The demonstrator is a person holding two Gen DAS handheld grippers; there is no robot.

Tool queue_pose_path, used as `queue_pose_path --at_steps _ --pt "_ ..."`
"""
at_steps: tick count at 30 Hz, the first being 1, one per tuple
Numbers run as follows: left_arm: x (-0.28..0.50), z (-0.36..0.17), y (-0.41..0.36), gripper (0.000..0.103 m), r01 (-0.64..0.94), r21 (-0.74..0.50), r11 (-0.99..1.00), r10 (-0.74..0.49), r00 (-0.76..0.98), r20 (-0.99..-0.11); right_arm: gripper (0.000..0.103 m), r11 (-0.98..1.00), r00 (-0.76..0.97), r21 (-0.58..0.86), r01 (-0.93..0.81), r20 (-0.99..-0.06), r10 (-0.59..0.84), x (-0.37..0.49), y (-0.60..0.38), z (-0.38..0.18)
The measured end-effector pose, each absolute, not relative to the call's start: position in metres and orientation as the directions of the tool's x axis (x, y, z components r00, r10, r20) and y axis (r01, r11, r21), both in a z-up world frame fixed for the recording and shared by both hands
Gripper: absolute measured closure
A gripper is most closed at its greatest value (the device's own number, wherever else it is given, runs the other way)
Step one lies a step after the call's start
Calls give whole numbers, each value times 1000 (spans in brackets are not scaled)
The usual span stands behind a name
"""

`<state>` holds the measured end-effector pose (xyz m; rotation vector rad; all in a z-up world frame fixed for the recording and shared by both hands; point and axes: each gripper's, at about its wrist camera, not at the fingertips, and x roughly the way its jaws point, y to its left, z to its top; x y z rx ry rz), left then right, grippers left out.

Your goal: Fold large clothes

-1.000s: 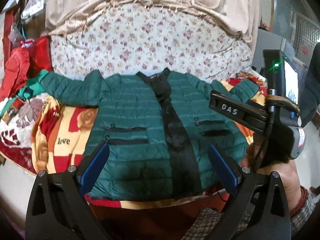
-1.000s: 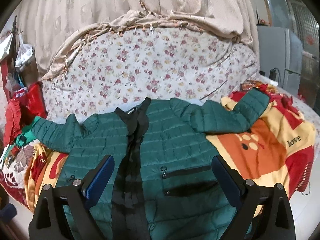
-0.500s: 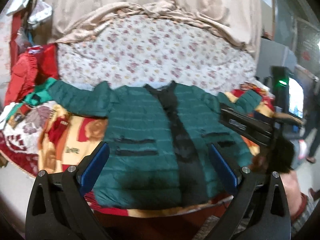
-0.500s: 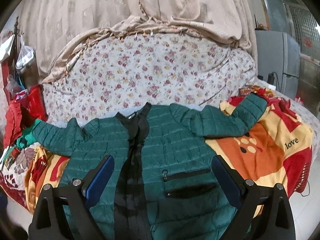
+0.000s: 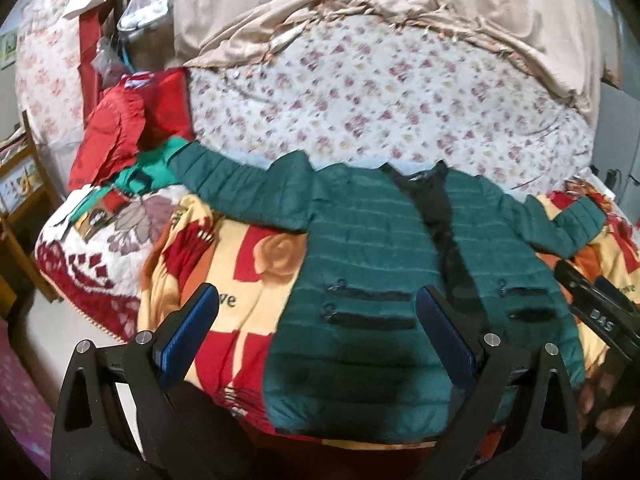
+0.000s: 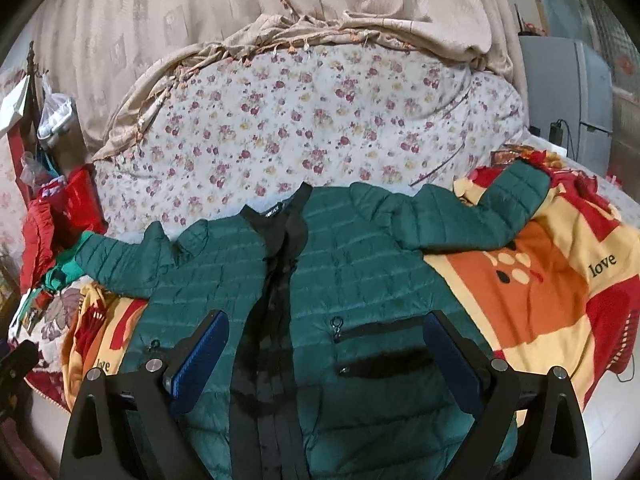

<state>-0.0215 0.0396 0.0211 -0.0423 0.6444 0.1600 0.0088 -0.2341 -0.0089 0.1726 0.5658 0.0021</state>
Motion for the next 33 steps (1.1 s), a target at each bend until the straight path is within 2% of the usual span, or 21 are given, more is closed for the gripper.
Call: queue_pose_path --at_steps 7,13,17,22,25,32,33 --pt "-10 -2 52 3 -212 -4 977 155 725 -671 6 985 832 168 50 -553 52 10 -238 -15" --pt "-10 -11 53 3 -215 16 976 173 734 -657 6 985 804 160 67 -593 41 17 -240 -24" --pt "-2 -24 60 3 -220 8 975 163 694 -702 6 980 788 162 113 -615 10 21 -253 -35" --pt "13 -33 65 3 -232 28 972 184 685 -705 6 967 710 121 224 -700 -77 40 -285 -64" --pt "29 -47 72 3 -231 33 972 182 663 -726 6 937 649 165 306 -757 -79 46 -314 -87" --pt "75 -101 88 4 -215 48 975 167 575 -801 6 902 562 149 405 -819 -117 58 -352 -122" --pt "79 -107 89 9 -210 45 977 158 560 -813 6 901 552 169 400 -829 -90 60 -355 -128"
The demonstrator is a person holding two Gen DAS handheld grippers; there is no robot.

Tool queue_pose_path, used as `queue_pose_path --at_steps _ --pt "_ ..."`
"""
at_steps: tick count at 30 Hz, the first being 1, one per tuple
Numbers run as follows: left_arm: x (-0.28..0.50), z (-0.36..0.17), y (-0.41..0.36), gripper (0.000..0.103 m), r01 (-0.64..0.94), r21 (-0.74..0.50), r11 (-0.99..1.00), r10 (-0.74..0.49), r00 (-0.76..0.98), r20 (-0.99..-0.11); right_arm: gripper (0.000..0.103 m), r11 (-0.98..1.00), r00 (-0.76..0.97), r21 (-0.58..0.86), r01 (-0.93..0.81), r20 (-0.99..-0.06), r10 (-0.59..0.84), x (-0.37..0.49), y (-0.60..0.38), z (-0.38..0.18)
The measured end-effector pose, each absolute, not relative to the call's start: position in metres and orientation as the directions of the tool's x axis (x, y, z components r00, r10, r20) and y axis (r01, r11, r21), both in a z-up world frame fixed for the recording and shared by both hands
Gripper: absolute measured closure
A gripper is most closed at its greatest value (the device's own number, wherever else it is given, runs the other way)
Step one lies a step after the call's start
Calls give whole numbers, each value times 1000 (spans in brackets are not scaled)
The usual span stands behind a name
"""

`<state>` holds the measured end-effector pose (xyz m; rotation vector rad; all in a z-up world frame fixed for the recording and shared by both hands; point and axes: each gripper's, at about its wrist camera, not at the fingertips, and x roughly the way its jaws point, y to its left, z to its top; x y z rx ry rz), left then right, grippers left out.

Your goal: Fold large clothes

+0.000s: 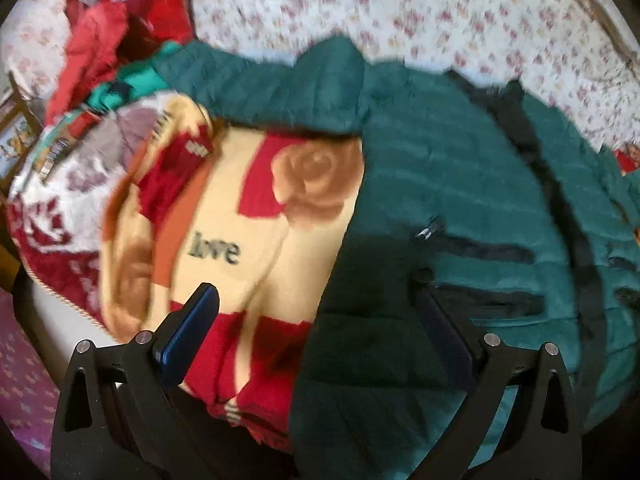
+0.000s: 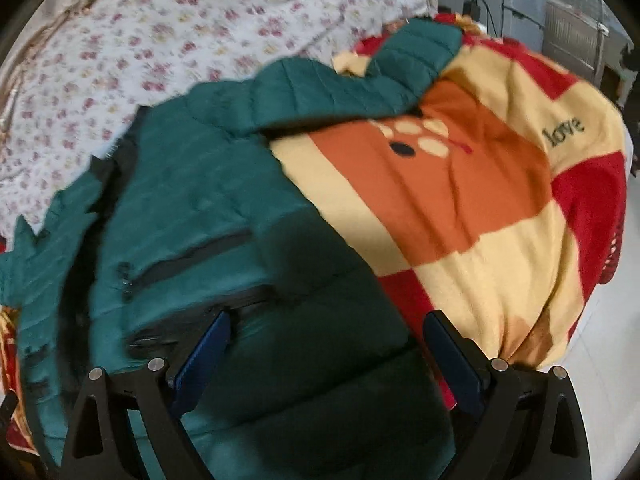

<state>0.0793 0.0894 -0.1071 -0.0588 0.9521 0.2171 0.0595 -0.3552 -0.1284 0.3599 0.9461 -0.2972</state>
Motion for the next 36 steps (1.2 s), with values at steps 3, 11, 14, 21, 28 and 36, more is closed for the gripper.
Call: queue_pose_path --at_steps 3,11,14,21,28,36 --pt "94 -130 91 31 -175 -8 985 81 495 -865 11 892 547 227 391 -837 -27 62 -360 -139" --pt "73 -129 75 65 -143 -14 990 62 513 -856 46 910 542 224 349 -841 -1 50 -349 -133" --pt "62 -128 76 67 -149 -18 989 60 504 -862 47 913 530 214 348 -848 -3 48 -347 -133" --pt "36 -106 94 67 -205 -58 977 58 520 -852 47 921 551 199 334 -834 -19 27 -344 -116" --pt "15 -49 114 48 -264 -76 962 118 649 -751 24 928 704 280 244 -709 29 7 -326 -66" --pt "0 -6 127 29 -298 -30 954 212 742 -636 23 981 764 190 35 -638 97 20 -260 -28"
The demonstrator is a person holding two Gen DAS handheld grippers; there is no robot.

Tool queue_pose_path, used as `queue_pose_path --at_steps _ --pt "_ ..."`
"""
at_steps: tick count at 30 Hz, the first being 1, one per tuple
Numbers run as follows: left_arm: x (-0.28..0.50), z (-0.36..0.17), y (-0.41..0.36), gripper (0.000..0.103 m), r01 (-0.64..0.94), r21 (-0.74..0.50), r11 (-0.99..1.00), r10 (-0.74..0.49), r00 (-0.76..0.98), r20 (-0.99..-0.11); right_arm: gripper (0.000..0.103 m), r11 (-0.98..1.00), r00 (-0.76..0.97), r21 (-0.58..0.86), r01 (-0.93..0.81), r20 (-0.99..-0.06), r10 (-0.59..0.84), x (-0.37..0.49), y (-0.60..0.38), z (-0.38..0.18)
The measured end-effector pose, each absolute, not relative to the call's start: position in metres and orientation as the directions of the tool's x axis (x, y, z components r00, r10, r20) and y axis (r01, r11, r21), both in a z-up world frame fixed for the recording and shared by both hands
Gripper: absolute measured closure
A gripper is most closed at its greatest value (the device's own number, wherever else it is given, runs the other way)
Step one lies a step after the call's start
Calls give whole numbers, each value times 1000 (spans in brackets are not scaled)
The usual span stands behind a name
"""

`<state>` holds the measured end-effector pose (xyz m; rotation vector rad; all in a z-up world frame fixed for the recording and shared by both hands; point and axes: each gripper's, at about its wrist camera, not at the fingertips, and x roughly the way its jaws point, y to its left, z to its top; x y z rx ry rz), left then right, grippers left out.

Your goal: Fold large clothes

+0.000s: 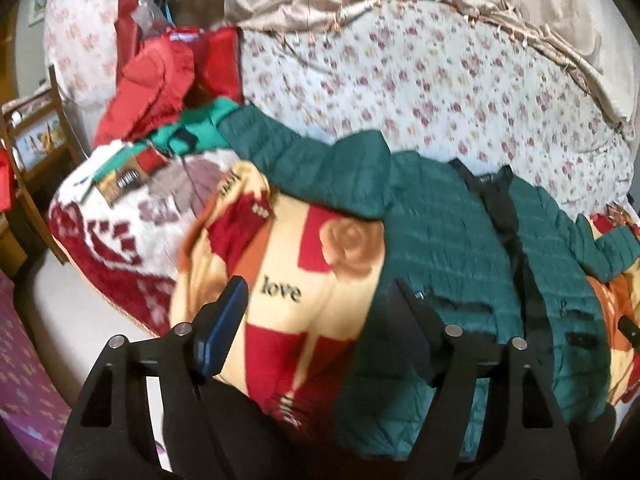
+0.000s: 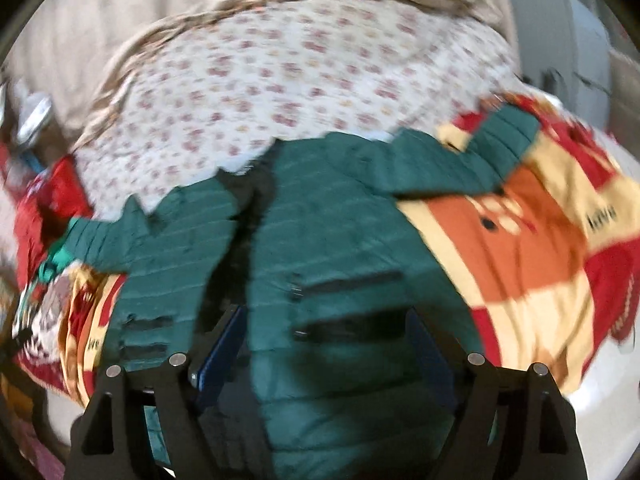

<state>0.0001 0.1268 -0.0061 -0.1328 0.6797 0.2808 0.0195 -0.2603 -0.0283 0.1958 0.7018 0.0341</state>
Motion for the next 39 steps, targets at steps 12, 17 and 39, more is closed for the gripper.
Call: queue_pose_path --at_steps 12,17,39 --pt "26 11 186 28 -426 -30 904 312 708 -634 13 972 742 159 -175 -627 237 61 -193 -26" --pt "65 26 235 28 -482 -103 870 314 704 -637 13 967 737 184 -178 -626 255 77 -192 -36" --pt "328 -42 407 28 -620 -206 757 220 538 -813 13 981 687 164 -100 -702 187 133 -217 -120"
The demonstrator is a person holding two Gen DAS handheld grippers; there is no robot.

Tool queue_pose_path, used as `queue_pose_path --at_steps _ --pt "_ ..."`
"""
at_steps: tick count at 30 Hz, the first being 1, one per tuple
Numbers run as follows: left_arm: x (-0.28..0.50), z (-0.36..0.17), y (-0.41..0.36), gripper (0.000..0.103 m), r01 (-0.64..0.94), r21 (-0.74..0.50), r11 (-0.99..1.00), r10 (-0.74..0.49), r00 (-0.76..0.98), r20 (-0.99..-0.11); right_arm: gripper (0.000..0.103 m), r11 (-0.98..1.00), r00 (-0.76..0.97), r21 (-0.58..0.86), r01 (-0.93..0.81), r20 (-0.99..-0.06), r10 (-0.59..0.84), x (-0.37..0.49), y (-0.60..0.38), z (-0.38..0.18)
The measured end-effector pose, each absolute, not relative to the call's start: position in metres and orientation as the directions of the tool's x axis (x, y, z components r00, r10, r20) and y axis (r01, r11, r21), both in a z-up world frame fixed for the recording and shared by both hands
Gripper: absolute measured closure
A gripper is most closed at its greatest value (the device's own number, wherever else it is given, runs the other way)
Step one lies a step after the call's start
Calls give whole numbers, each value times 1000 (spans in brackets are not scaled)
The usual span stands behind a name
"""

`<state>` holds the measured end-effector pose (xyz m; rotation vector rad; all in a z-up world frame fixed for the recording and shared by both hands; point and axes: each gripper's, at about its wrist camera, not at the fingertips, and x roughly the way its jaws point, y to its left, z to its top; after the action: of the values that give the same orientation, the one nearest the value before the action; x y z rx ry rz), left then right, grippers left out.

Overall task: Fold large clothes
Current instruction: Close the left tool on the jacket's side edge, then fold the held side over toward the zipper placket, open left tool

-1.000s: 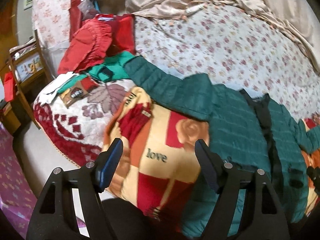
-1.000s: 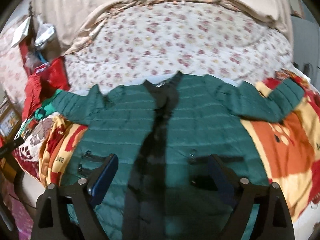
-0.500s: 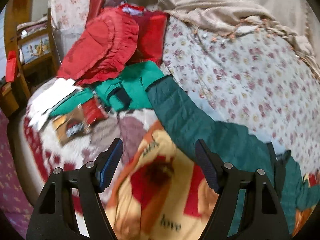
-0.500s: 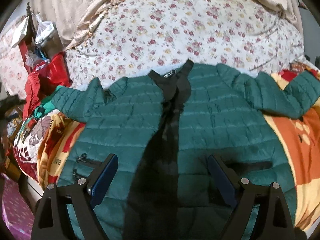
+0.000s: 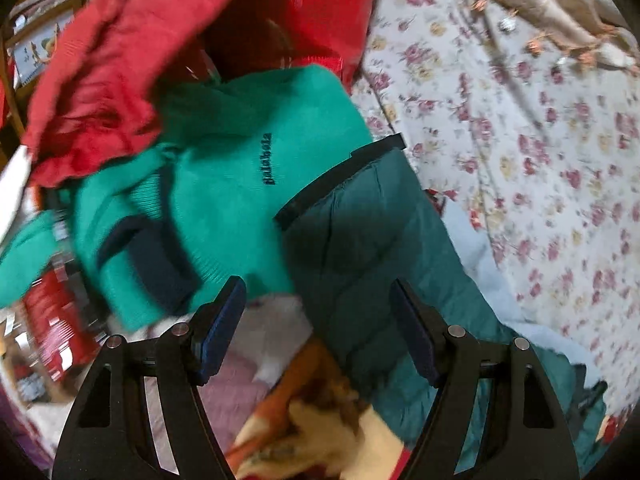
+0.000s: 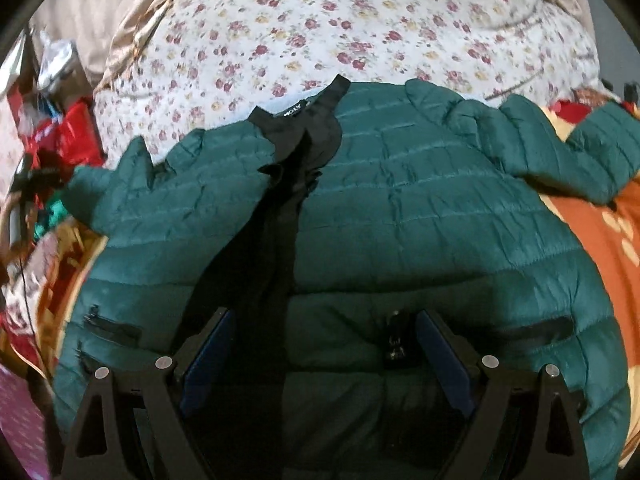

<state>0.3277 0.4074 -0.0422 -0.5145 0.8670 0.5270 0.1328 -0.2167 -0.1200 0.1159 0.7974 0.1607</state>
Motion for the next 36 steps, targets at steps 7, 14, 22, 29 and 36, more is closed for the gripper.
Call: queue_pose_path --at_steps 7,14,22,29,36 --pt "357 -61 402 33 -639 -130 758 283 502 -817 7 989 705 86 -121 -693 147 137 -208 -129" --pt "346 -39 372 96 -586 -42 809 316 494 -810 5 989 721 68 -131 -679 142 137 -206 -133" --pt "293 41 258 96 -345 -87 935 183 675 -714 6 987 704 89 -131 -693 156 136 -207 -125" --pt "266 76 117 96 -35 -162 986 -84 737 -671 7 968 740 250 -38 -644 195 117 -253 -91" --pt "244 30 -36 96 238 -142 961 -267 656 -706 7 950 782 293 108 -615 101 94 -311 -74"
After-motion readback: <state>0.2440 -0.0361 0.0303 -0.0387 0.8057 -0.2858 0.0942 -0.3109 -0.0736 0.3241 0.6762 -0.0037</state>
